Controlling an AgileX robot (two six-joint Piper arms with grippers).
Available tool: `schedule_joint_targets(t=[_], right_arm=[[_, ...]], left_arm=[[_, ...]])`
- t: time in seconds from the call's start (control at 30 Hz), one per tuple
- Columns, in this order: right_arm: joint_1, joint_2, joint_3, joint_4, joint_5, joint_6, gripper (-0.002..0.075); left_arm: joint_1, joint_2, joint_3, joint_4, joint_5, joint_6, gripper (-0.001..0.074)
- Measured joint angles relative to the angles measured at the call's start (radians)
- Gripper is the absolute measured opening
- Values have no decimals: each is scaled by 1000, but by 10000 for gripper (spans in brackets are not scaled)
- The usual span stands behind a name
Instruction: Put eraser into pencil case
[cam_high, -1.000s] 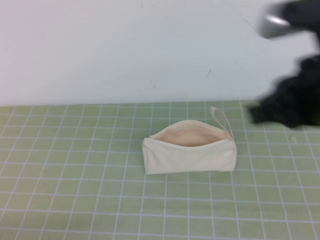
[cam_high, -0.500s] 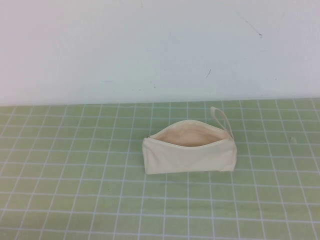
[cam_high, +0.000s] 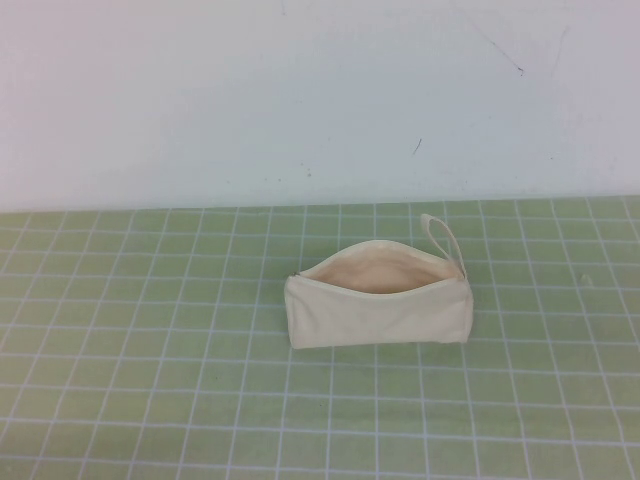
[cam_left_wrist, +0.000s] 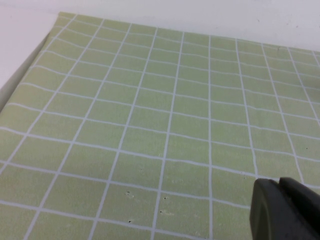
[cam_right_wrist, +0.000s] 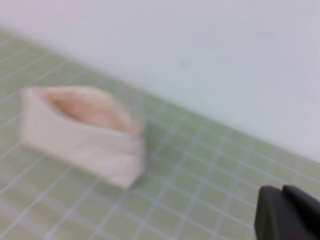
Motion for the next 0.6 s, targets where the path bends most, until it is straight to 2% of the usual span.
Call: schedule_joint_targets(t=[0.2, 0.43, 0.6], right_arm=[[-192, -189, 205, 0, -117, 69, -1], [-288, -386, 374, 18, -140, 131, -1], [-300, -454, 449, 25, -118, 164, -1]], left_arm=[[0, 0, 0, 0, 0, 0, -3], [0, 0, 0, 0, 0, 0, -3], [0, 0, 0, 0, 0, 0, -3]])
